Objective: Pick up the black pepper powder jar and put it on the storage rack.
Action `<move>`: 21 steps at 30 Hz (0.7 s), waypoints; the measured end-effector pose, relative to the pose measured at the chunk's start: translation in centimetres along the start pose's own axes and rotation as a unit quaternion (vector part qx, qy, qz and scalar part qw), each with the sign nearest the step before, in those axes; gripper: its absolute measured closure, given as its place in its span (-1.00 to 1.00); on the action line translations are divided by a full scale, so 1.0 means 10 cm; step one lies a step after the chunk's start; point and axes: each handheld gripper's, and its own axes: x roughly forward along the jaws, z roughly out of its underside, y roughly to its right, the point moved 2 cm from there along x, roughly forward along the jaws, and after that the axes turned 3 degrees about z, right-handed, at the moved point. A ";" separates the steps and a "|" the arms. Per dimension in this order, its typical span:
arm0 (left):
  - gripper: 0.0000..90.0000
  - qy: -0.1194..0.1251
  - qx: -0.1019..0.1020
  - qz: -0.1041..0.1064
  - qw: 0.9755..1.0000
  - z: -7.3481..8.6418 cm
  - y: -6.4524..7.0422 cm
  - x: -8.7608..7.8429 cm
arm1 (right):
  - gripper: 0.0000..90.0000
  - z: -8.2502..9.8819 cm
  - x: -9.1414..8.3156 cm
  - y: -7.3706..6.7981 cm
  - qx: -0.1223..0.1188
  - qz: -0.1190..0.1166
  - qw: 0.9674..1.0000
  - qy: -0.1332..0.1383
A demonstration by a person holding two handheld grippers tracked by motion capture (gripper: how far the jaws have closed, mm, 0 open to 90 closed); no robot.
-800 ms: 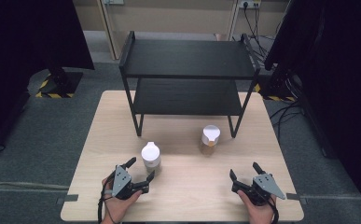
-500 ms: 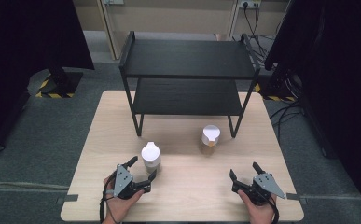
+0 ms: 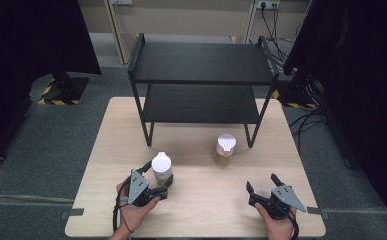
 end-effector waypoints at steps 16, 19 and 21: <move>-0.32 0.002 -0.005 -0.016 1.000 -0.02 0.01 0.09 | -0.88 0.00 0.00 0.00 -0.001 -0.002 1.000 0.000; -0.32 0.000 -0.007 -0.017 1.000 -0.03 0.01 0.09 | -0.88 0.00 0.00 0.00 0.000 -0.002 1.000 0.000; -0.31 -0.001 -0.008 -0.018 1.000 -0.03 0.02 0.08 | -0.88 0.00 0.00 0.00 0.000 -0.002 1.000 0.001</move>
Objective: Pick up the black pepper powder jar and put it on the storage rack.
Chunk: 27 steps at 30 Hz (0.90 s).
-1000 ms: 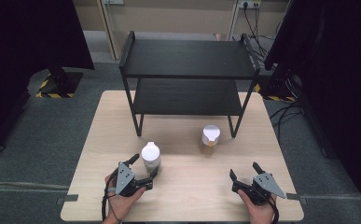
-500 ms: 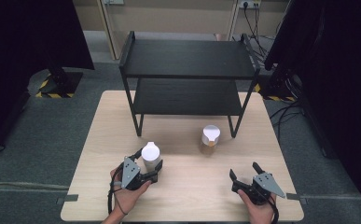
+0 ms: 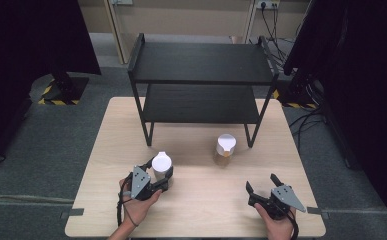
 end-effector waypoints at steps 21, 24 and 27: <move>-0.31 0.008 0.005 -0.022 1.000 -0.15 0.05 -0.06 | -0.89 0.01 0.00 -0.01 0.000 0.002 1.000 0.003; -0.31 0.020 0.005 -0.024 1.000 -0.20 0.05 -0.10 | -0.89 0.01 -0.01 -0.01 0.001 0.002 1.000 0.003; -0.31 0.033 0.006 -0.029 0.999 -0.26 0.04 -0.11 | -0.89 0.01 -0.01 -0.01 0.000 0.002 1.000 0.003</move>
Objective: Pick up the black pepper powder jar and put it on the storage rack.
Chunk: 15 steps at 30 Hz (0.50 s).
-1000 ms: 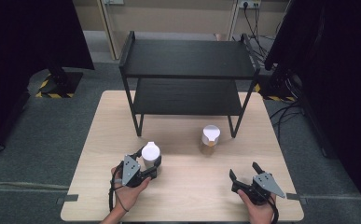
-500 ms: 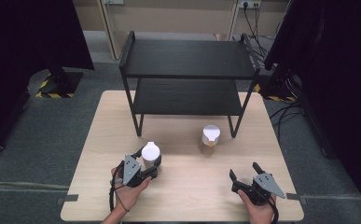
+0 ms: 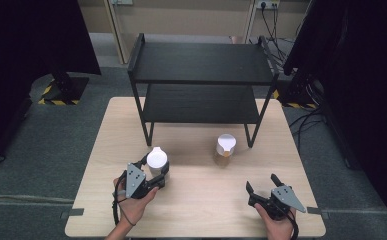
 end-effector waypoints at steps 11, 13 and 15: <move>-0.31 0.032 0.009 -0.017 0.999 -0.26 -0.06 0.01 | -0.89 0.00 0.00 0.00 0.000 0.001 1.000 0.000; -0.31 0.038 0.009 -0.018 0.999 -0.31 -0.07 0.01 | -0.89 0.00 0.00 0.00 0.000 0.001 1.000 0.000; -0.31 0.045 0.011 -0.021 0.999 -0.37 -0.07 0.02 | -0.89 0.00 0.00 0.00 -0.001 0.001 1.000 0.000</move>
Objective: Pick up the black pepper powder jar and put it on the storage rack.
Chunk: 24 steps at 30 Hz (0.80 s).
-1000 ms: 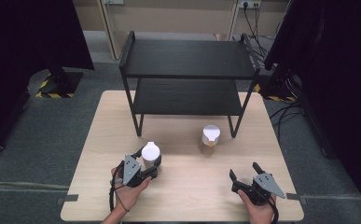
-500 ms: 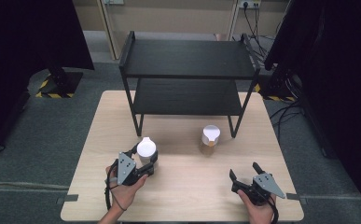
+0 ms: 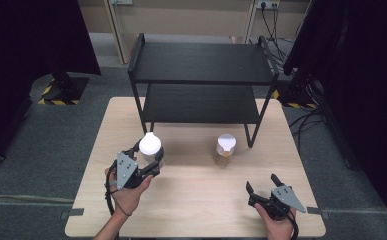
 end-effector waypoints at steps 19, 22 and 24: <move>-0.31 0.039 0.007 -0.012 0.999 -0.32 -0.01 0.15 | -0.89 0.00 0.00 0.00 0.000 0.000 1.000 0.000; -0.31 0.047 0.005 -0.013 0.999 -0.37 -0.01 0.18 | -0.88 0.00 0.00 0.00 0.000 0.001 1.000 -0.001; -0.31 0.051 0.007 -0.015 0.999 -0.41 0.00 0.19 | -0.89 0.00 0.00 0.00 0.001 0.001 1.000 -0.001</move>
